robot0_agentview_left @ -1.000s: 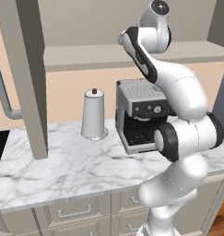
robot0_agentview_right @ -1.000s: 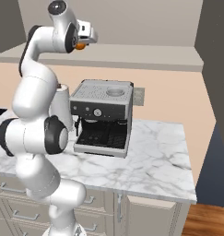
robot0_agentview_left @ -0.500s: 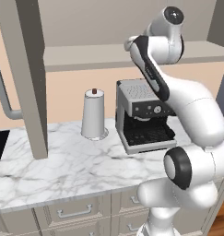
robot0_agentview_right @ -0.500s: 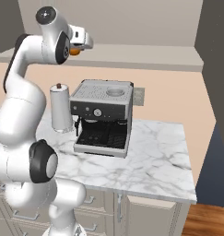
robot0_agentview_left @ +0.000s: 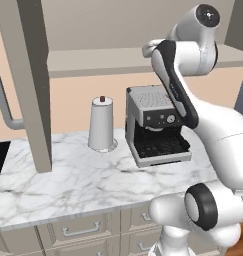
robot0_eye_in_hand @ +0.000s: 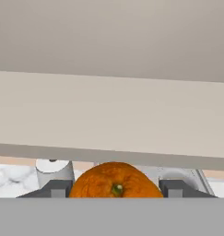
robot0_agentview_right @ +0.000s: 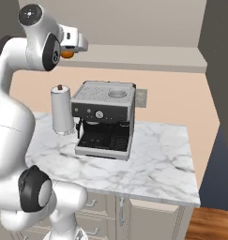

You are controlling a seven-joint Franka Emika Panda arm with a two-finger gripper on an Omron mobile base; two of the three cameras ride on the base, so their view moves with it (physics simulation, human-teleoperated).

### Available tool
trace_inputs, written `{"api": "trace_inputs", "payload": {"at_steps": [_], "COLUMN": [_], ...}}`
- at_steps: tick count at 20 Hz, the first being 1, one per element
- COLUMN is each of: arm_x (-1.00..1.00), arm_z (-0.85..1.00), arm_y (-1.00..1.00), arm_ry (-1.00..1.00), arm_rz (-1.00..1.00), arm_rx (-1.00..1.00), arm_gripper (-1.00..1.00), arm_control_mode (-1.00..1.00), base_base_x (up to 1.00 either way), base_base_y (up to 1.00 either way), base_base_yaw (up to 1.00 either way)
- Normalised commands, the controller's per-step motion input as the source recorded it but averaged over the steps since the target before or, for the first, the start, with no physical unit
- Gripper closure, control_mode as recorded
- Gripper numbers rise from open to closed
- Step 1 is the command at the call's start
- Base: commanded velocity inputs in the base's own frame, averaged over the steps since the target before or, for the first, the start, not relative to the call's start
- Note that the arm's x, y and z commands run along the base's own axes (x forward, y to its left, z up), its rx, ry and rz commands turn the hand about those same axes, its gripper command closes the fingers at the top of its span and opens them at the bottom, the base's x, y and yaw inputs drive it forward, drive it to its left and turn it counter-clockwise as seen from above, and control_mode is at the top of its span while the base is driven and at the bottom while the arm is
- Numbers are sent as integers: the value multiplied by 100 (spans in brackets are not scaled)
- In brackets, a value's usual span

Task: Pick the tangerines from the cabinet and place them in one bowl. Pick the mango from the sink and place it in the other bowl.

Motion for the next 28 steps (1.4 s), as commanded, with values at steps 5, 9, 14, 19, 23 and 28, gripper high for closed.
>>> {"api": "trace_inputs", "payload": {"at_steps": [5,9,14,19,23,28], "arm_x": [-72,-75,-72,-66,-55,-40], "arm_z": [11,6,0,-2,-10,-17], "arm_y": [-3,-5,-5,-5,-2,0], "arm_ry": [0,0,0,4,7,11], "arm_rz": [1,0,0,0,1,2], "arm_rx": [0,0,0,0,0,-1], "arm_gripper": [100,100,100,100,100,100], "arm_control_mode": [-100,-100,-100,-100,-100,-100], "base_base_x": [0,0,0,0,0,0], "base_base_y": [0,0,0,0,0,0], "base_base_yaw": [0,0,0,0,0,0]}}
